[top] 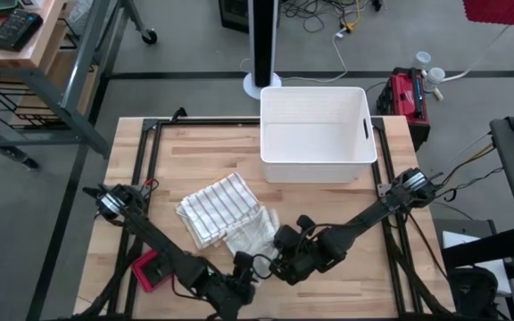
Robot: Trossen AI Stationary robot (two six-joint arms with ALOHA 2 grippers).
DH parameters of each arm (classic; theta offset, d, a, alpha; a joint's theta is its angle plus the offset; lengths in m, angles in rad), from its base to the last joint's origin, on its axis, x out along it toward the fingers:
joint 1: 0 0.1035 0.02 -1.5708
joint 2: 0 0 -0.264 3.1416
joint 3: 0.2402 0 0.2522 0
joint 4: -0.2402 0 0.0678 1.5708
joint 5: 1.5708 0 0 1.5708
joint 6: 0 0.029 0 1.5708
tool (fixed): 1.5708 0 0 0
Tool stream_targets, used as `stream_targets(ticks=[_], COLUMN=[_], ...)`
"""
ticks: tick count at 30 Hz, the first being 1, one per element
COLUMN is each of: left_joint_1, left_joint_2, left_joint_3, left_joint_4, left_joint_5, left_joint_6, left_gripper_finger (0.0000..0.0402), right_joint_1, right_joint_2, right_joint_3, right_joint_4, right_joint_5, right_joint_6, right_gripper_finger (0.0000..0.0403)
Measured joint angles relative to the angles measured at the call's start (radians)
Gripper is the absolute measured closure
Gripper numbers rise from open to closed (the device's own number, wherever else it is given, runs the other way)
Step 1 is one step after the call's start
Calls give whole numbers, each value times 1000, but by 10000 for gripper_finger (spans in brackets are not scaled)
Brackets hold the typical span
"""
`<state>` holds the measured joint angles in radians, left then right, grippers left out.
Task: Fold towel
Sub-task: Fold the light gray patterned towel
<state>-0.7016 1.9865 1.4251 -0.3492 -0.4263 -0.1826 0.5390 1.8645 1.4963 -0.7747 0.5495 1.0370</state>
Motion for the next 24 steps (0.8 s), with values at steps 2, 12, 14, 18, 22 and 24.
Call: stream_targets(ticks=[2,12,14,18,22,24], left_joint_1=[12,59,58,58,59,58], left_joint_2=[0,0,0,0,0,0], left_joint_3=[-14,-98,-109,-120,-138,-147], left_joint_4=[0,107,162,193,191,192], left_joint_5=[0,123,164,224,251,254], left_joint_6=[-33,-80,-35,-20,-58,-79], left_gripper_finger=[252,308,327,367,397,395], right_joint_1=[-2,-3,-6,-9,-9,-9], right_joint_2=[0,0,0,7,29,38], right_joint_3=[0,0,0,-3,-5,-5], right_joint_4=[2,3,4,5,5,8], right_joint_5=[1,0,1,10,27,50], right_joint_6=[0,11,12,37,54,67], right_gripper_finger=[403,403,403,403,403,403])
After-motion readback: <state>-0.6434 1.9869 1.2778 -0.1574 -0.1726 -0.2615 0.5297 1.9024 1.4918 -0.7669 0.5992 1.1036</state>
